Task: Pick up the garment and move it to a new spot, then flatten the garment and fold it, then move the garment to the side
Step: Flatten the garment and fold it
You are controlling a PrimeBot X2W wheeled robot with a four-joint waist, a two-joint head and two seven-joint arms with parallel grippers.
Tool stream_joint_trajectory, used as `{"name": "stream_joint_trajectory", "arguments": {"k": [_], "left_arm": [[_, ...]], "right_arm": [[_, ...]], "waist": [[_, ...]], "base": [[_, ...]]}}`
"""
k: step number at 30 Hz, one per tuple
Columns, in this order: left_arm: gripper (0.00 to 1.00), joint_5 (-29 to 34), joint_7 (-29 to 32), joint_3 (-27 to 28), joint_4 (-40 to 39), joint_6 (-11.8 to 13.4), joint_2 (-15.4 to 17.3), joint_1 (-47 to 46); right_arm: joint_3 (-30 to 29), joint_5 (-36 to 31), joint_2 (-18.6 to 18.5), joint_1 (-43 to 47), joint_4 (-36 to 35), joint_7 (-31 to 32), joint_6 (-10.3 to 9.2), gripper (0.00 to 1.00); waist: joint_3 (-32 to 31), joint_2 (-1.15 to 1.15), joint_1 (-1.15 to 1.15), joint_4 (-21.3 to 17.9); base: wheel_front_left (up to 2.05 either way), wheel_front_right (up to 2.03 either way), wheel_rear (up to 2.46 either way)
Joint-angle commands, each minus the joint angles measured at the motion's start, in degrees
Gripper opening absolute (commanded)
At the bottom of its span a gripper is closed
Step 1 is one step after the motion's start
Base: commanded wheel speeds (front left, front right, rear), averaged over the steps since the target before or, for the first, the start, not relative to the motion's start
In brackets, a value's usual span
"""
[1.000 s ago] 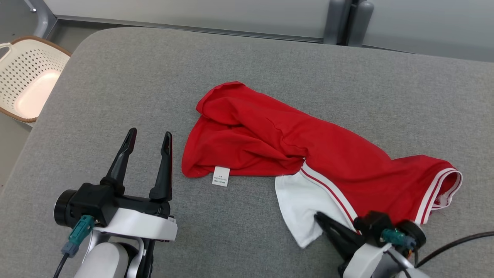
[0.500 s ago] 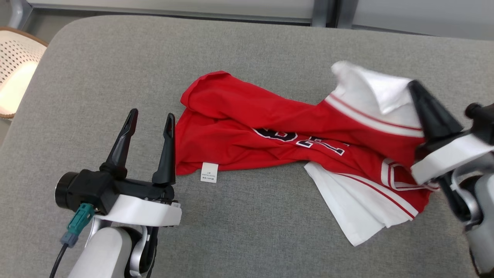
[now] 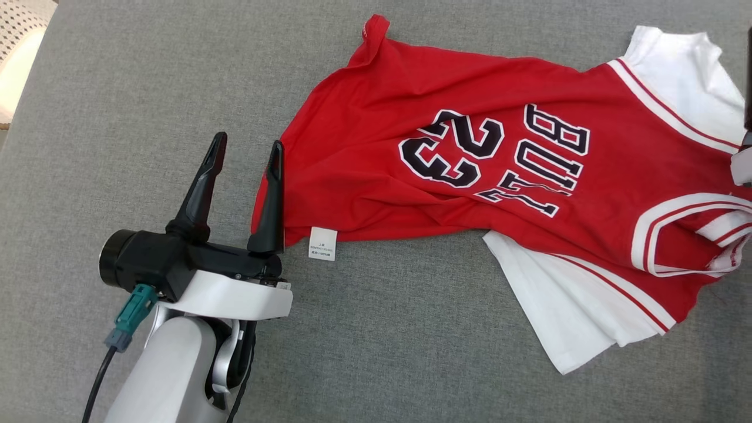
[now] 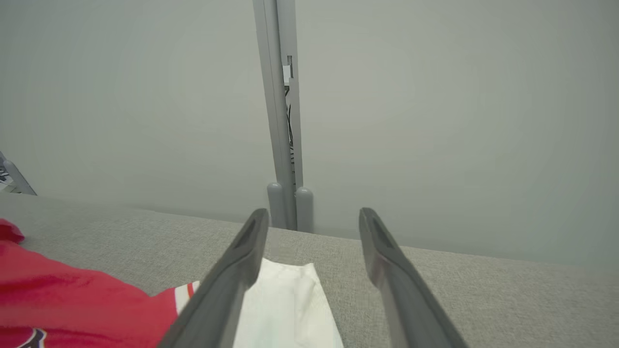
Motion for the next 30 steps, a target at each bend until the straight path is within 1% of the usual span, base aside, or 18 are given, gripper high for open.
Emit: {"name": "stream_joint_trajectory", "arguments": {"k": [1,4,6,11,17,20,21,22,27,28,30], "left_arm": [[1.00,0.1,-0.3,0.6,0.3,-0.4,0.2,-0.3],[1.00,0.5,-0.4,1.3,0.7,-0.2,0.6,0.9],[1.00,0.5,-0.4,1.6,0.9,-0.1,0.9,1.7],[1.00,0.4,-0.4,2.4,1.4,0.3,2.1,4.4],[1.00,-0.4,-0.1,3.4,1.8,1.1,3.4,8.3],[1.00,-0.9,0.4,3.8,1.6,1.5,4.1,10.2],[1.00,-1.1,0.6,4.1,1.4,1.7,4.5,11.5],[1.00,-1.2,0.8,4.2,1.2,1.7,4.7,12.1],[1.00,-1.9,1.6,4.6,0.6,2.3,5.7,15.0],[1.00,-1.9,1.6,4.6,0.6,2.3,5.7,15.0],[1.00,-2.1,2.0,4.7,0.3,2.7,6.0,16.1]], "right_arm": [[0.2,-0.8,0.4,0.1,0.6,-2.1,-0.02,1.00],[0.3,-2.0,1.2,2.6,0.3,-5.3,-0.02,1.00],[0.3,-2.4,1.9,4.6,-1.2,-6.7,-0.02,1.00],[-1.3,-3.3,4.2,13.5,-8.5,-7.9,-0.02,1.00],[-4.5,-5.0,8.3,26.2,-19.0,-4.8,-0.01,1.00],[-5.7,-5.8,10.7,31.8,-24.4,-2.6,-0.01,1.00],[-6.2,-5.8,12.2,35.2,-27.7,-1.3,-0.01,1.00],[-6.8,-6.2,12.8,36.6,-29.2,-0.7,-0.01,1.00],[-7.7,-7.4,15.7,42.8,-35.0,2.0,-0.01,1.00],[-7.7,-7.4,15.7,42.8,-35.0,2.0,-0.01,1.00],[-7.9,-7.7,16.9,44.8,-36.7,2.8,-0.01,1.00]], "waist": [[-0.8,0.00,0.00,-0.7],[-2.3,0.00,0.00,-1.7],[-3.4,0.00,0.00,-2.5],[-7.0,0.00,0.00,-4.3],[-11.5,0.00,0.00,-6.2],[-13.4,0.00,0.00,-7.0],[-14.6,0.00,0.00,-7.4],[-15.1,0.00,0.00,-7.7],[-17.8,0.00,0.00,-8.8],[-17.8,0.00,0.00,-8.8],[-18.5,0.00,0.00,-9.2]], "base": [[0.00,0.00,0.00],[0.00,0.00,0.00],[0.00,0.00,0.00],[0.00,0.00,0.00],[0.00,0.00,0.00],[0.00,0.00,0.00],[0.00,0.00,0.00],[0.00,0.00,0.00],[0.00,0.00,0.00],[0.00,0.00,0.00],[0.00,0.00,0.00]]}}
